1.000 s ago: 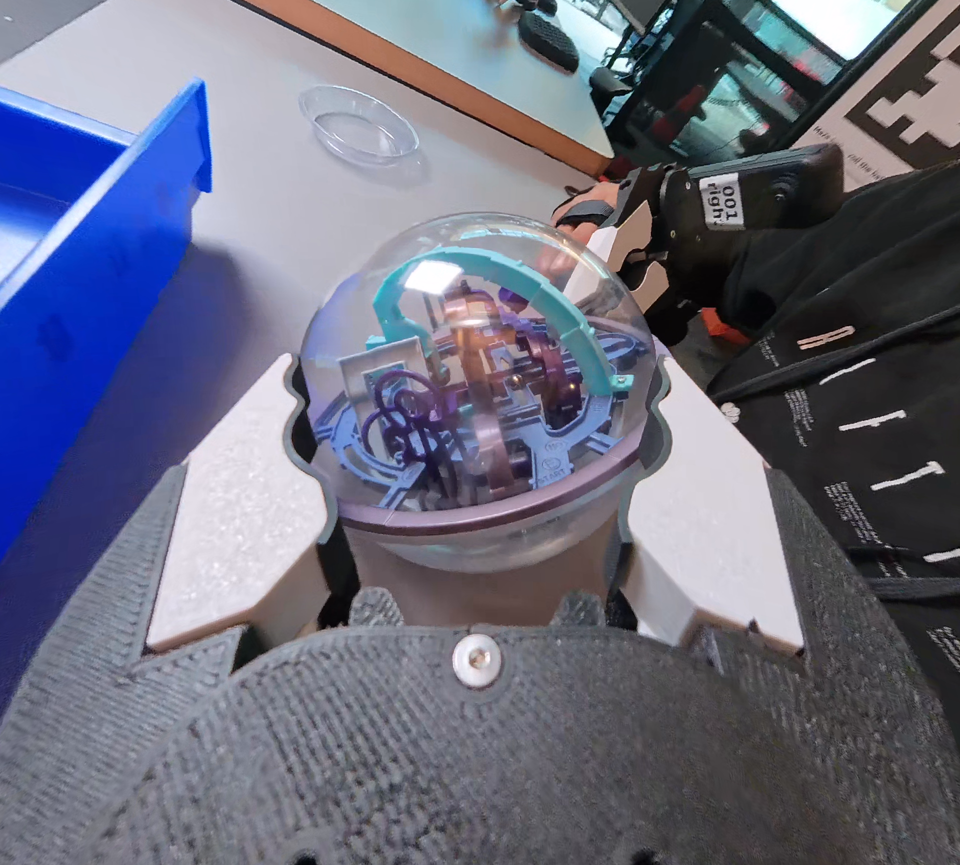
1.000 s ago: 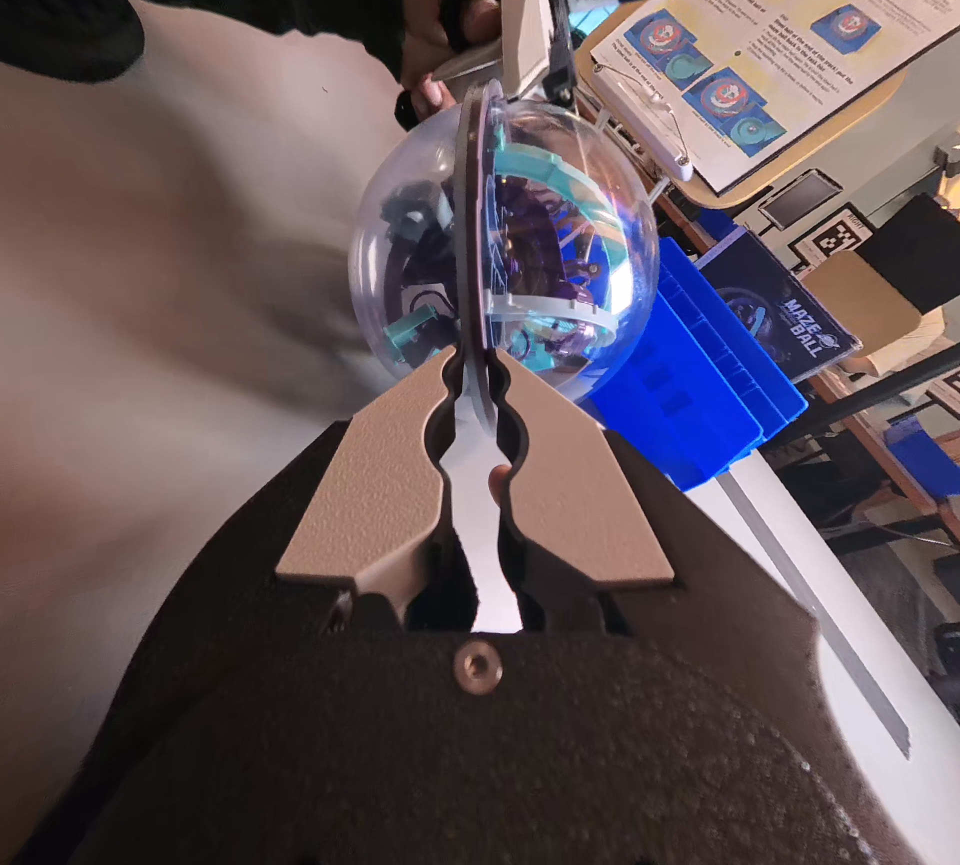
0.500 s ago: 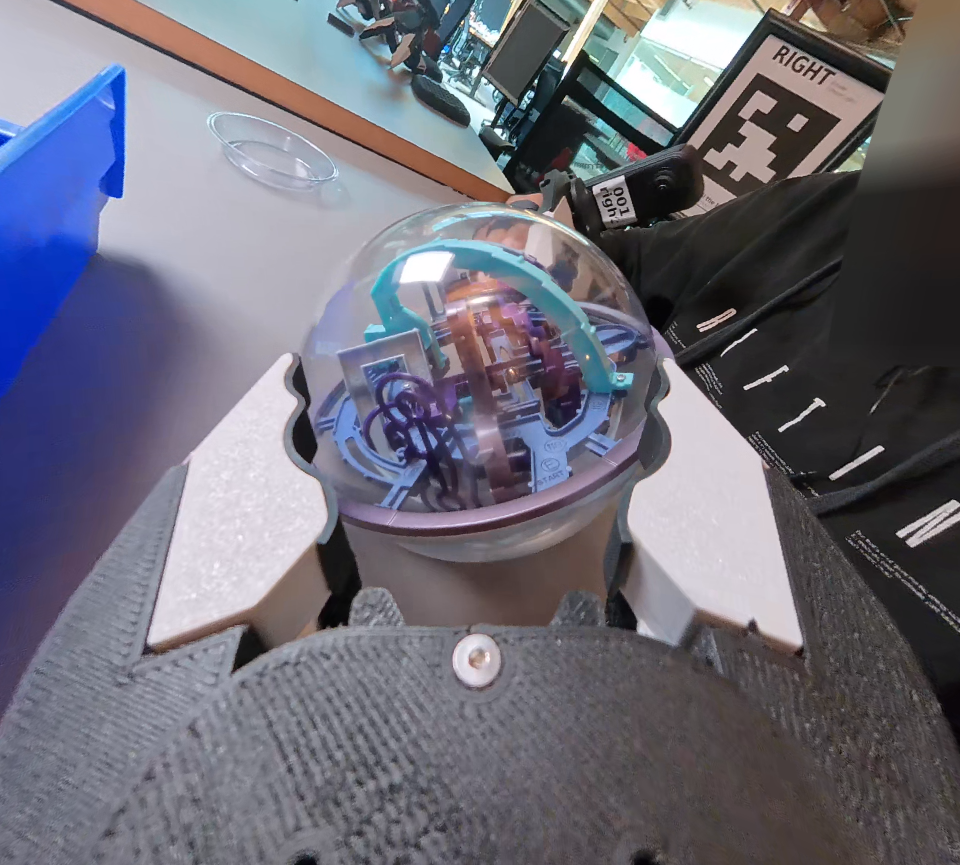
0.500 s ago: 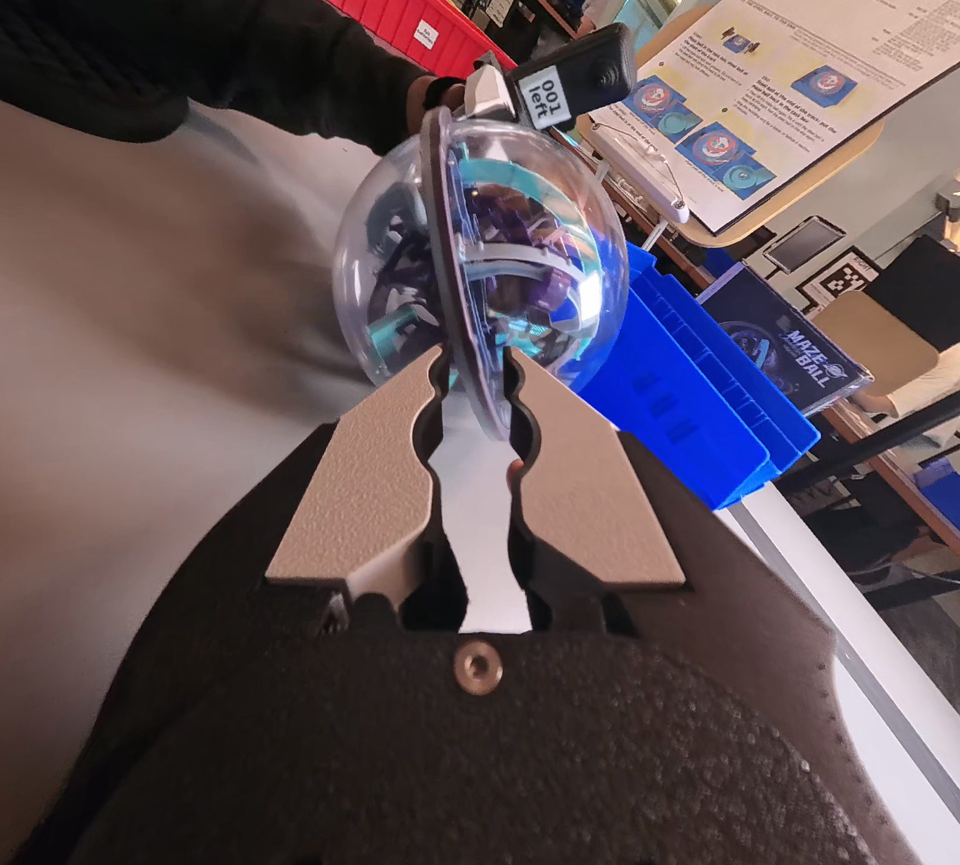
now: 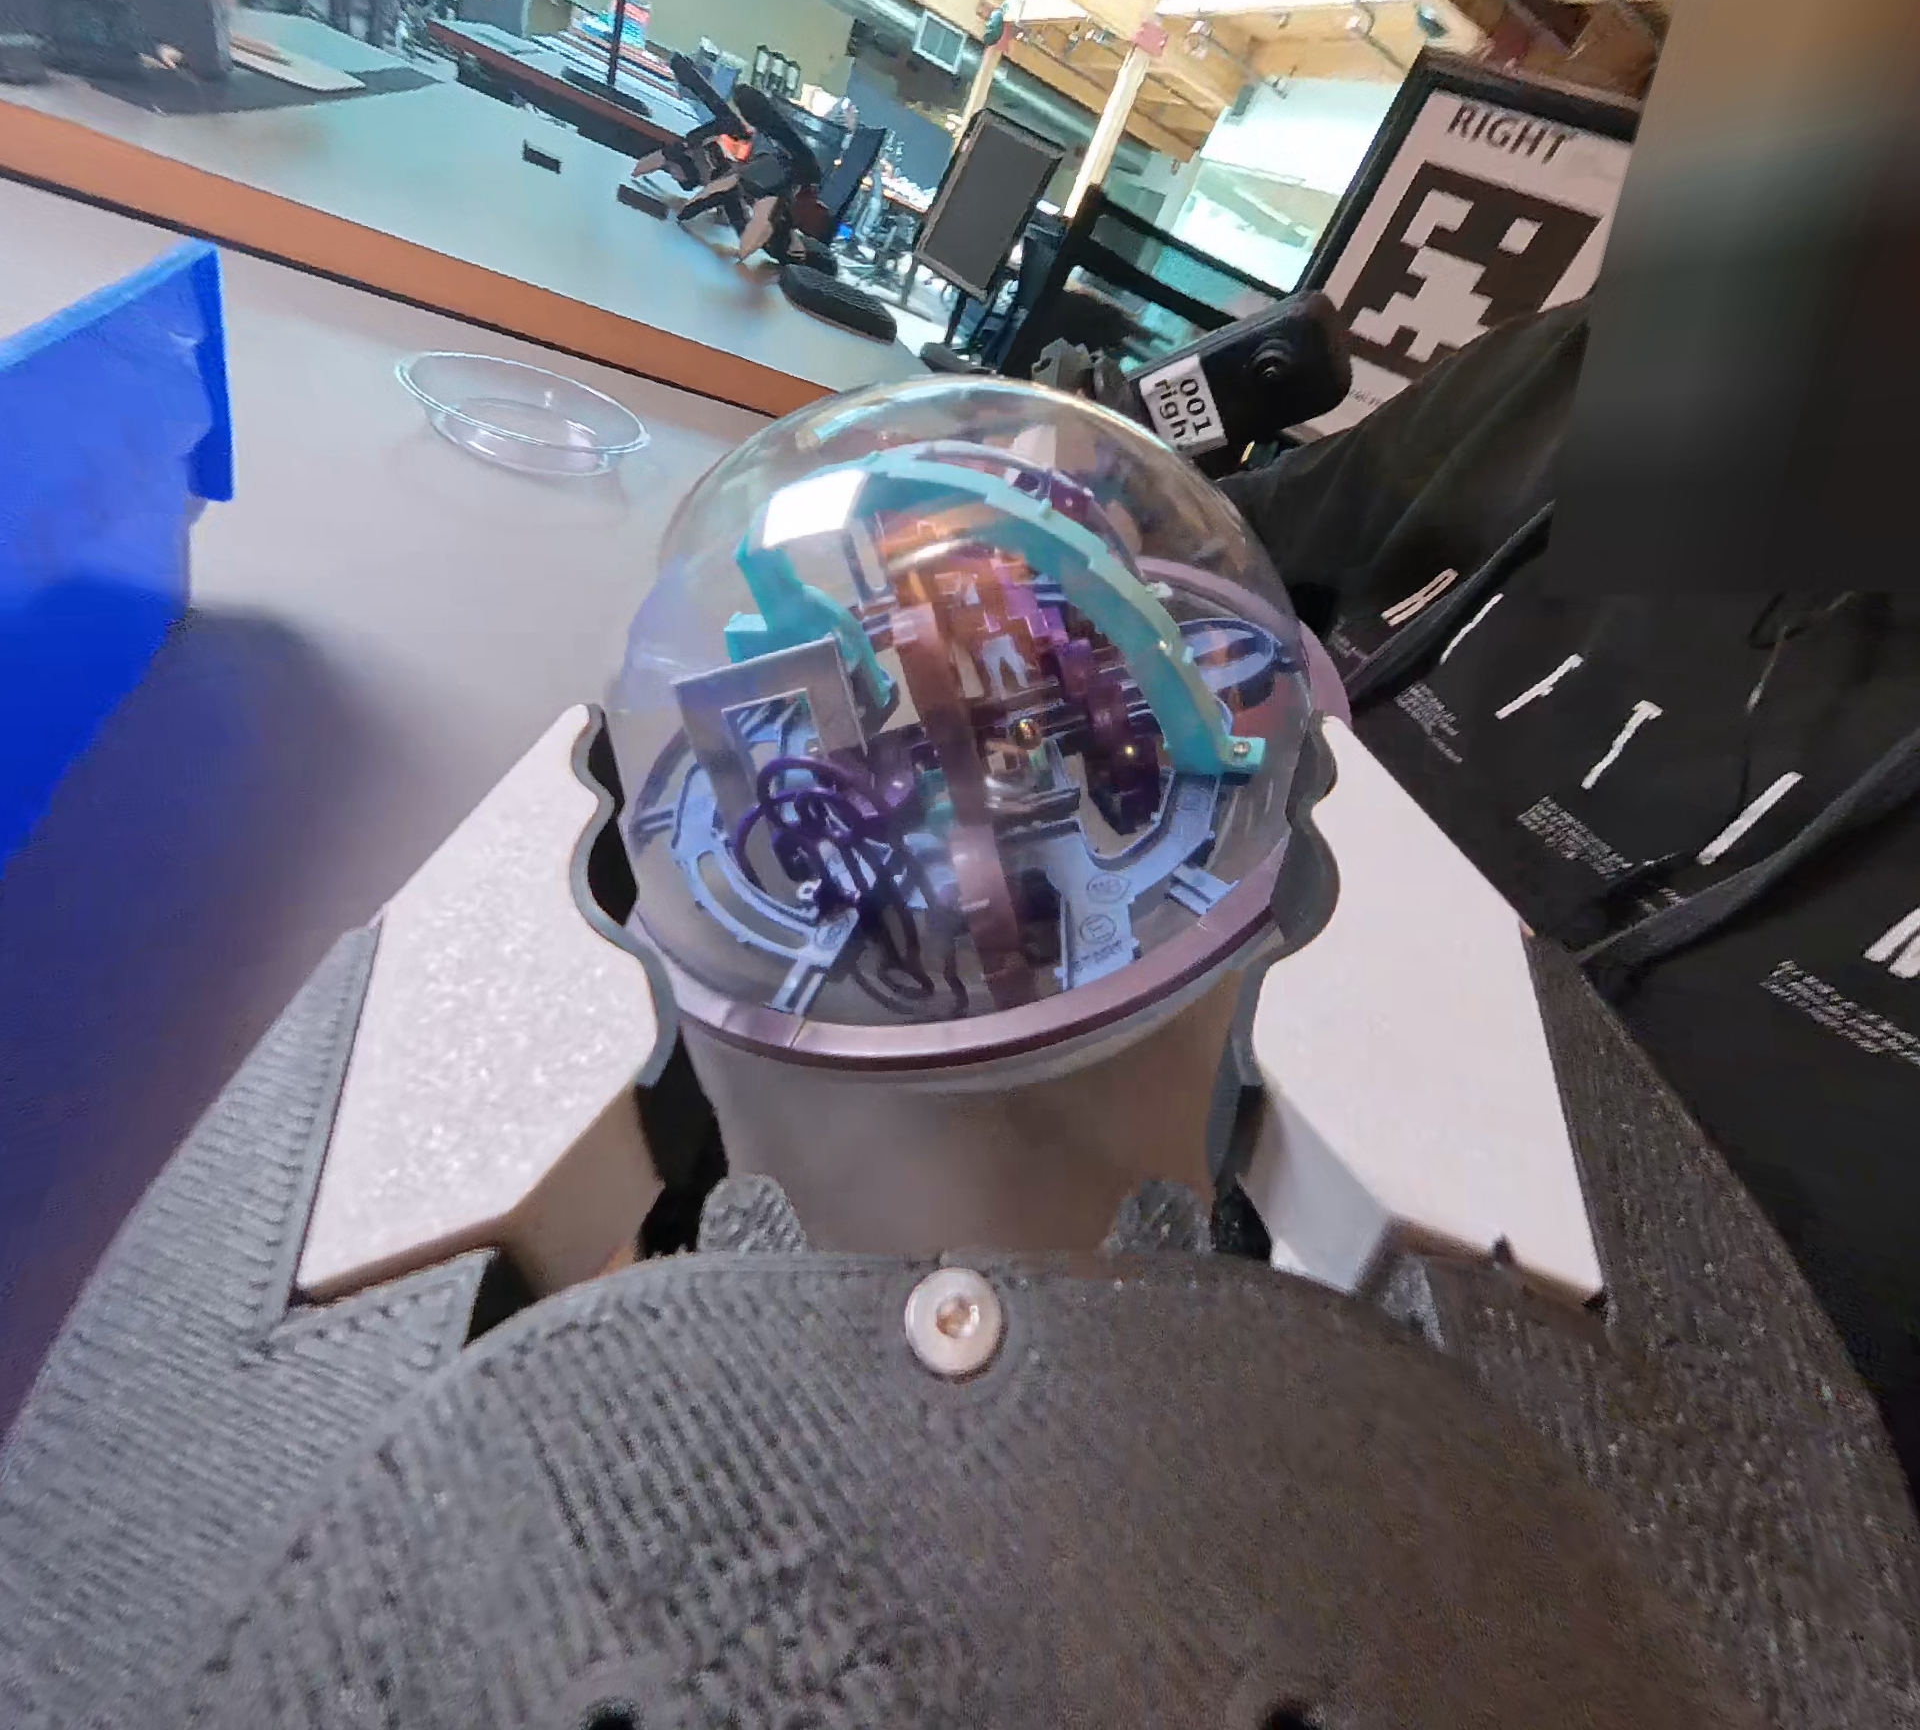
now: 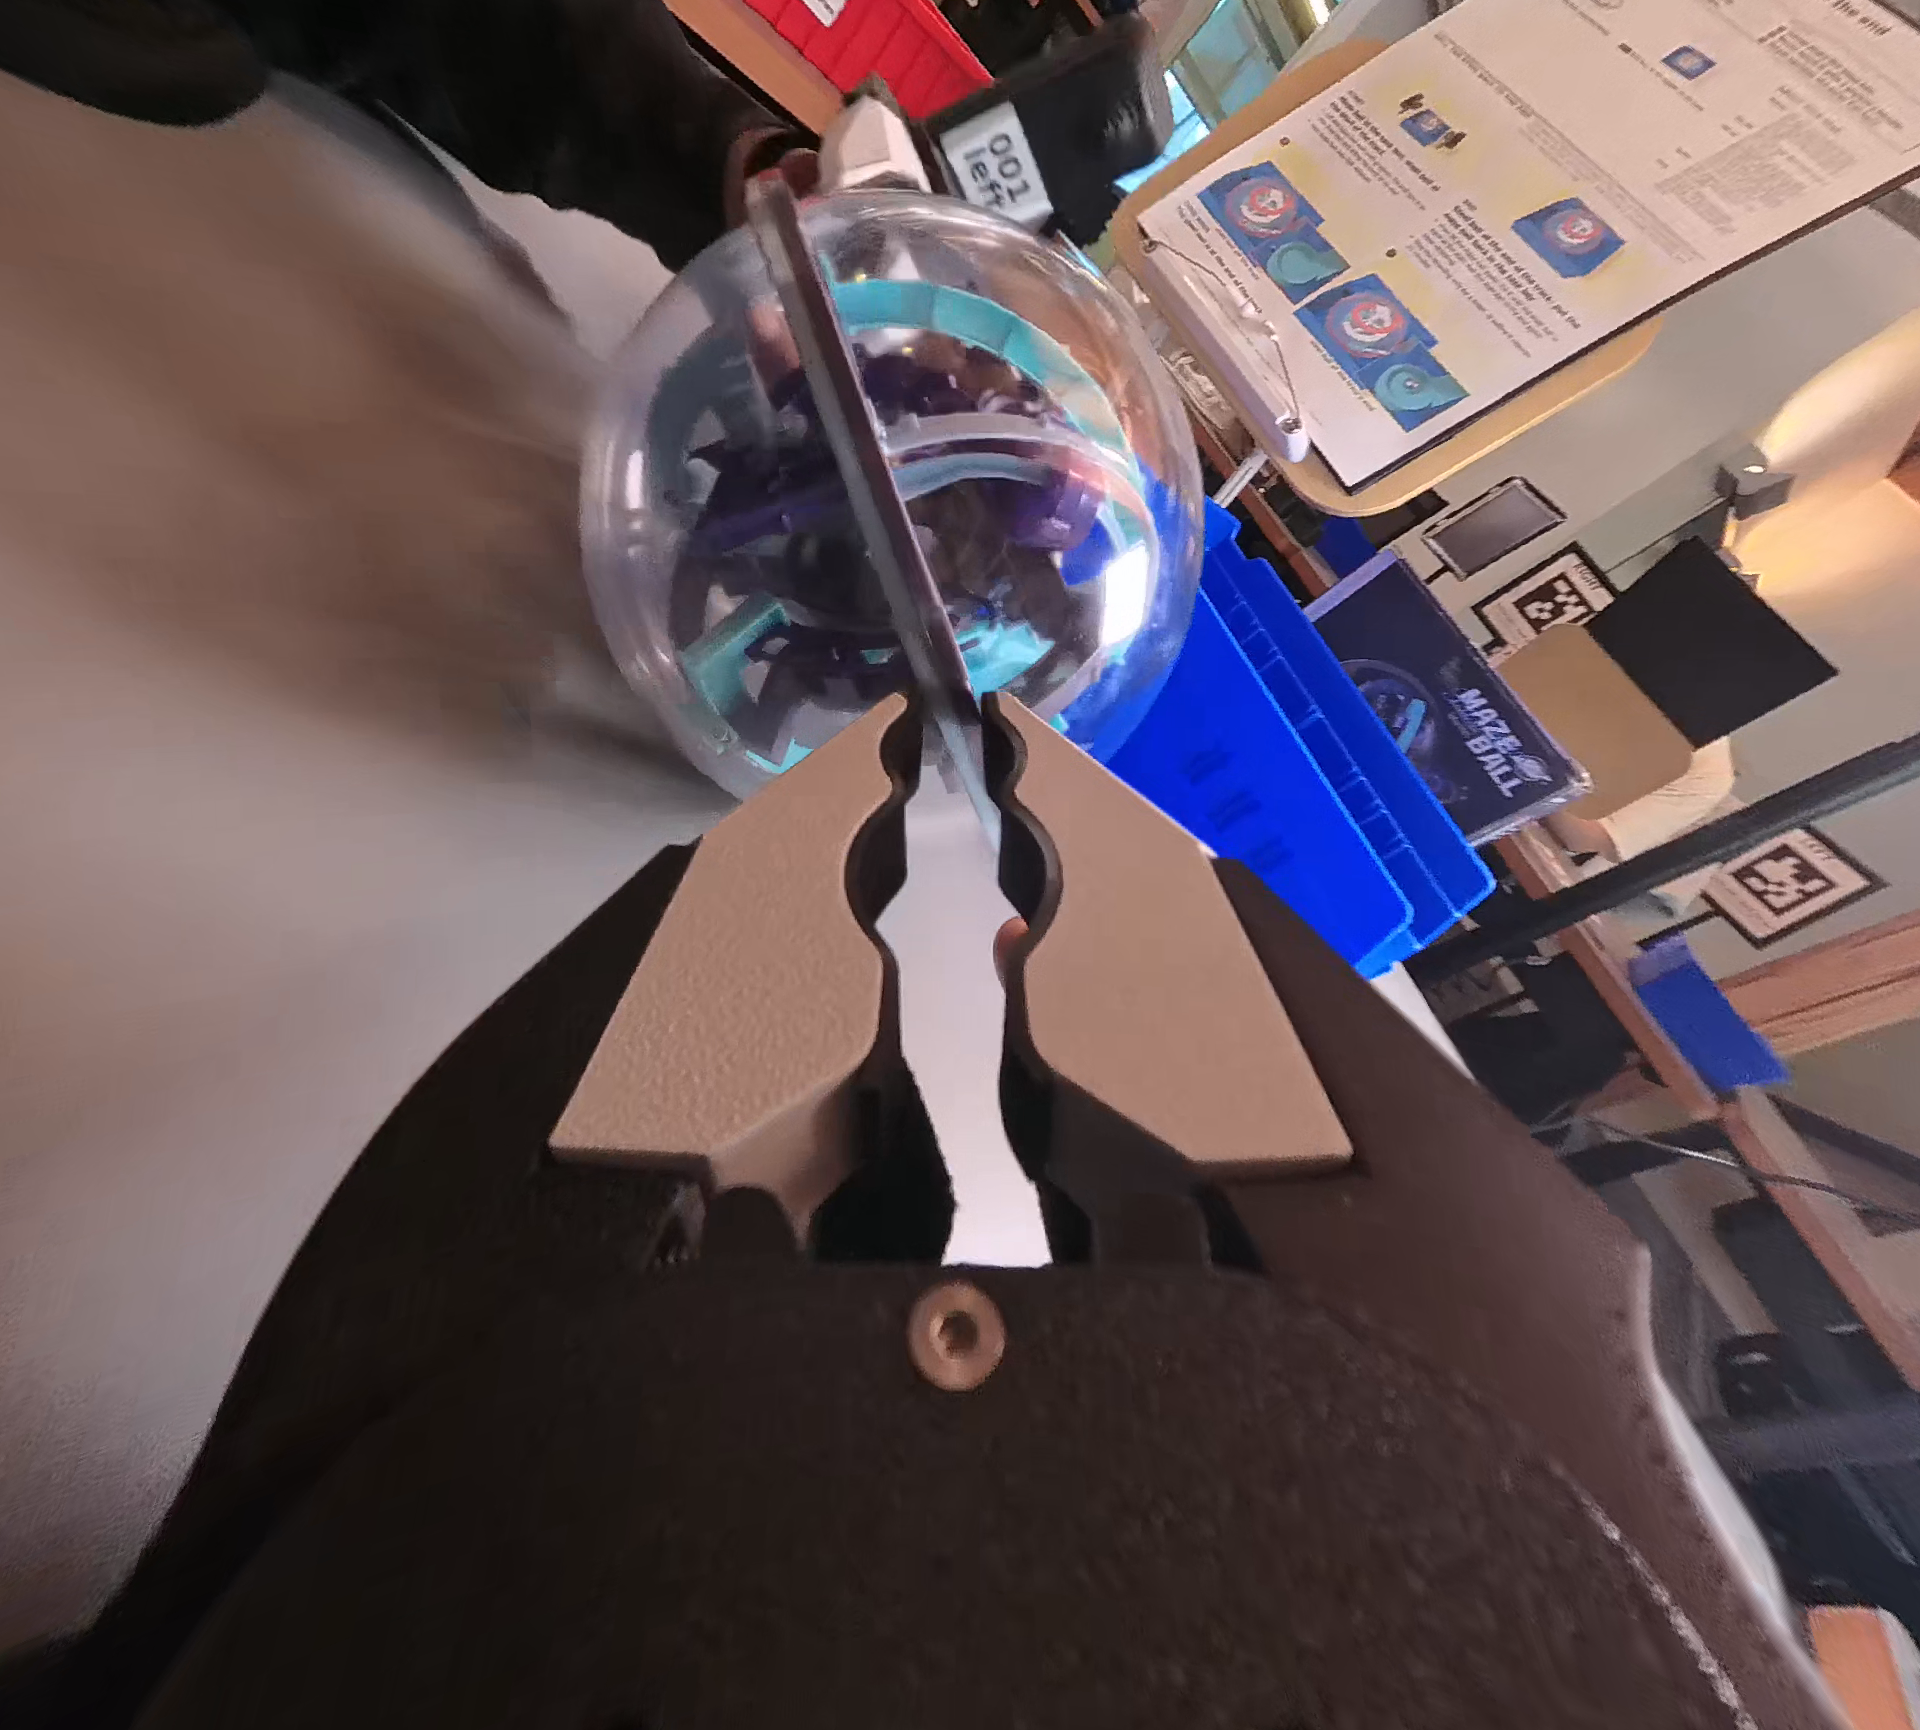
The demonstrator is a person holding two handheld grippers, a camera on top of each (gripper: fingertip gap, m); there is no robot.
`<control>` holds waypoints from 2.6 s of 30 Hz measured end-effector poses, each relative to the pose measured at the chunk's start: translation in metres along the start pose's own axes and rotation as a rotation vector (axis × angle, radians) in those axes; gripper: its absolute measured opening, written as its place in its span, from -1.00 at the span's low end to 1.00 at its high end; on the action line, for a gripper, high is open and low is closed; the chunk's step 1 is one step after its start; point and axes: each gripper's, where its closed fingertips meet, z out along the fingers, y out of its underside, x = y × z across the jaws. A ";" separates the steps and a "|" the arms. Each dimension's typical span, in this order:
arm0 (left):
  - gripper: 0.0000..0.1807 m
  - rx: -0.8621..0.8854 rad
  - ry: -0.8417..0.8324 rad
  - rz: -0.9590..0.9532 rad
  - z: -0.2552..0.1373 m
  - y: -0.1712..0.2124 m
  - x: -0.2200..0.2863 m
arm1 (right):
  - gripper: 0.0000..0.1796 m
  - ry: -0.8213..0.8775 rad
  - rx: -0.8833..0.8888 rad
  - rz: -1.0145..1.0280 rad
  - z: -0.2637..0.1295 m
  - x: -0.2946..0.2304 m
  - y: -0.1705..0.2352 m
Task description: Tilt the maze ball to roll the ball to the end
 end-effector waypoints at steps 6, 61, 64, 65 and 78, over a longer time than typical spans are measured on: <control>0.40 -0.027 -0.144 0.139 0.003 0.010 0.006 | -0.89 0.075 -0.001 0.017 -0.004 0.018 0.002; 0.23 0.261 -0.185 -0.466 -0.010 -0.006 -0.006 | -0.91 -0.118 0.035 0.280 0.002 -0.001 0.016; 0.23 0.264 -0.178 -0.470 -0.010 -0.006 -0.006 | -0.92 -0.132 0.025 0.276 0.003 -0.003 0.015; 0.23 0.262 -0.175 -0.465 -0.011 -0.007 -0.005 | -0.92 -0.132 0.020 0.278 0.003 -0.004 0.015; 0.57 0.068 -0.512 -0.147 -0.011 -0.001 0.017 | -0.93 -0.059 -0.033 0.290 0.003 -0.014 -0.004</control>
